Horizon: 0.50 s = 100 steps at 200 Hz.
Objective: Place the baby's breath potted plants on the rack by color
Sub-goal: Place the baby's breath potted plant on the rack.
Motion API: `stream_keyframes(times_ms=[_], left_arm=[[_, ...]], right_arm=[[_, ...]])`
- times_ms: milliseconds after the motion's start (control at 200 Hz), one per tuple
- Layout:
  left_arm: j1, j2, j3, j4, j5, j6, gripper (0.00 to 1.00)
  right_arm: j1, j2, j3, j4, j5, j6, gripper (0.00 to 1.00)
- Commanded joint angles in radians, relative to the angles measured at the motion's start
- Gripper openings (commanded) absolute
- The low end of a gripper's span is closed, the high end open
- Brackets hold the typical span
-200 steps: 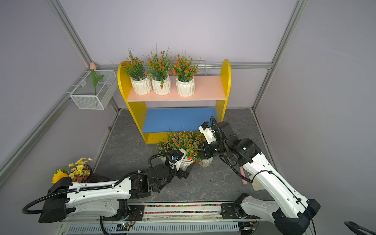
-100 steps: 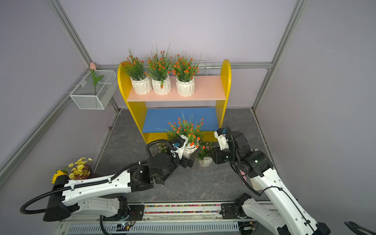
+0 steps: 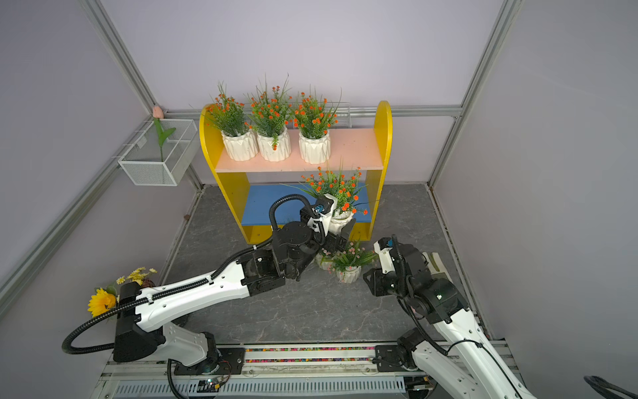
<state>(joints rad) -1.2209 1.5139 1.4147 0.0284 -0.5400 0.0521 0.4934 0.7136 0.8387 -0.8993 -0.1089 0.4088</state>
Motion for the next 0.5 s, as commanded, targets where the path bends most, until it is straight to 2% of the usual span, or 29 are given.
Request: stream_keyframes(times_ms=[0, 285, 495], left_arm=[[0.011, 0.04, 0.143, 0.045, 0.015, 0.041, 0.31], [0.05, 0.243, 0.462, -0.03, 0.035, 0.071, 0.31], [0.064, 0.385, 0.675, -0.06, 0.01, 0.115, 0.3]], right_arm=[[-0.003, -0.025, -0.031, 0.034, -0.004, 0.028, 0.33], [-0.004, -0.034, -0.053, 0.062, -0.029, 0.013, 0.33], [-0.004, -0.066, -0.059, 0.065, -0.046, 0.01, 0.33]])
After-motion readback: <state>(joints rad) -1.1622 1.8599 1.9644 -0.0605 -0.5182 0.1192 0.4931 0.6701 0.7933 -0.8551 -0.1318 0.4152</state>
